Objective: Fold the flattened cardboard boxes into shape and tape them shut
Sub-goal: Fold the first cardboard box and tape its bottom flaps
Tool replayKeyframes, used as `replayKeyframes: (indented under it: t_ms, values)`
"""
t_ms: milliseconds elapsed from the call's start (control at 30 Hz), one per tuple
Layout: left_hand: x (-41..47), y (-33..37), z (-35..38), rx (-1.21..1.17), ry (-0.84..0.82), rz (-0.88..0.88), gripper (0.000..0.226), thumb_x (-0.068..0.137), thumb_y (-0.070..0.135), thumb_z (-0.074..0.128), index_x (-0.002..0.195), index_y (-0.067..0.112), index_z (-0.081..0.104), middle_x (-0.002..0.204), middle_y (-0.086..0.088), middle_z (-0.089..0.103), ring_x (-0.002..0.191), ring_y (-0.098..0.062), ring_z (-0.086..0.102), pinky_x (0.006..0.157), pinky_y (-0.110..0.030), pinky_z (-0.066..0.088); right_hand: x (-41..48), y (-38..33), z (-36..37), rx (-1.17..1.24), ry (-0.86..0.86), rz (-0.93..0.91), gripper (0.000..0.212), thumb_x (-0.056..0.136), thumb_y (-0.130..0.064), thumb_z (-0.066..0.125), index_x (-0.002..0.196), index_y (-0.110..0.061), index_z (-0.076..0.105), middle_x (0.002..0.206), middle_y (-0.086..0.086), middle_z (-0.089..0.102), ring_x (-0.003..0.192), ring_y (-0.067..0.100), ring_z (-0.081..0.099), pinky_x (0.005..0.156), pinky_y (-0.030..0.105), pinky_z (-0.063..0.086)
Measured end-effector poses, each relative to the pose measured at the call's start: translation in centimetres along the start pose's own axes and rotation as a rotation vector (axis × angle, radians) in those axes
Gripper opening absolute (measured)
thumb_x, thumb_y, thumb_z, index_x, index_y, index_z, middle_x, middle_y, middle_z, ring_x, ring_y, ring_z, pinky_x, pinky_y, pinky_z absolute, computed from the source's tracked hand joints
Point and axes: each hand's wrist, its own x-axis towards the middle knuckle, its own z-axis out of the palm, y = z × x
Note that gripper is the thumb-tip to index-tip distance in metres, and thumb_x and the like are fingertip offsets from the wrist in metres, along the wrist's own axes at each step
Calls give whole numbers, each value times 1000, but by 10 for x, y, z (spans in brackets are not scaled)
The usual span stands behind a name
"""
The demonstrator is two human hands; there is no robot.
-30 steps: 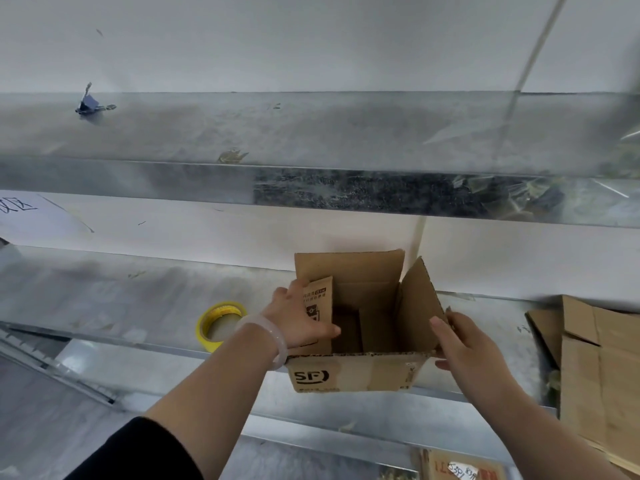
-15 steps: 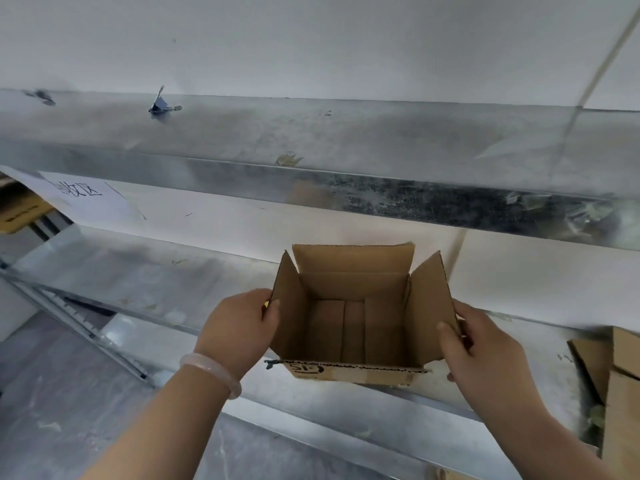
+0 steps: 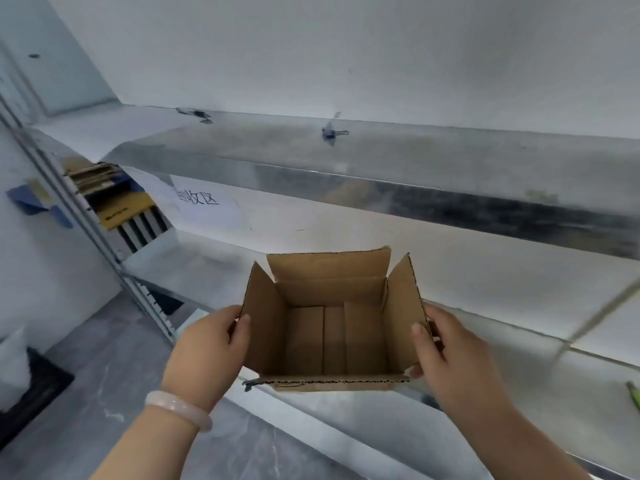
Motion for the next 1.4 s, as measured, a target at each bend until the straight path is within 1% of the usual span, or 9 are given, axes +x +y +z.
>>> replayKeyframes:
  t_ms: [133,367,567,800,967,1100,1233,1333,1400]
  values:
    - [18,-88,-49,-10,15,-73,22,95,27,52,82,16,65,60,0,62,58,-15,58,57,-40,50,9,-57,88,30,-46,-41,24,100,-29,45,114,-45,55,73,-7,65,63,6,67,67,35,58]
    - [55,-203,-101,-102,46,-207,17,94,31,53,81,27,62,58,7,61,50,-9,58,55,-35,53,57,-130,202,26,-126,-58,26,101,-32,43,123,-38,56,75,-10,63,76,11,68,77,40,57]
    - [106,-263,-105,-190,7,-312,9,94,38,55,87,42,52,71,6,66,55,-13,63,62,-36,57,116,-171,266,-16,-150,-61,33,103,-31,41,134,-34,54,84,-18,61,83,8,67,68,18,46]
    - [183,-326,-95,-284,-4,-463,31,96,33,53,125,23,59,81,3,69,52,-13,66,53,-27,54,202,-214,339,-19,-183,-39,36,104,-35,39,137,-31,51,114,-6,65,96,16,64,79,30,48]
    - [223,-356,-90,-456,29,-549,31,98,27,52,128,19,54,87,0,68,54,-16,67,52,-27,55,254,-240,377,102,-185,73,32,102,-27,45,132,-22,56,95,-8,61,92,18,62,87,44,55]
    - [240,-366,-83,-668,69,-641,29,98,22,53,127,19,51,89,-5,67,65,-20,69,56,-32,59,264,-253,405,172,-185,148,52,97,-33,54,146,-29,40,137,-1,55,122,22,57,102,34,43]
    - [247,-369,-82,-899,-47,-686,34,95,17,58,123,27,42,94,-11,66,72,-26,71,58,-34,59,240,-263,428,364,-54,299,93,88,-34,71,157,-33,10,158,0,28,134,15,41,108,39,38]
    - [249,-376,-83,-988,-233,-718,43,92,15,63,124,27,38,100,-16,65,73,-33,72,63,-42,61,216,-270,451,414,-9,470,101,83,-45,73,157,-29,6,160,1,24,140,23,36,109,44,37]
    - [250,-383,-87,-1036,-371,-726,48,89,18,68,124,28,37,106,-17,64,76,-35,71,68,-49,60,200,-280,469,480,-81,471,95,81,-50,73,154,-35,14,150,-7,37,134,24,43,108,47,40]
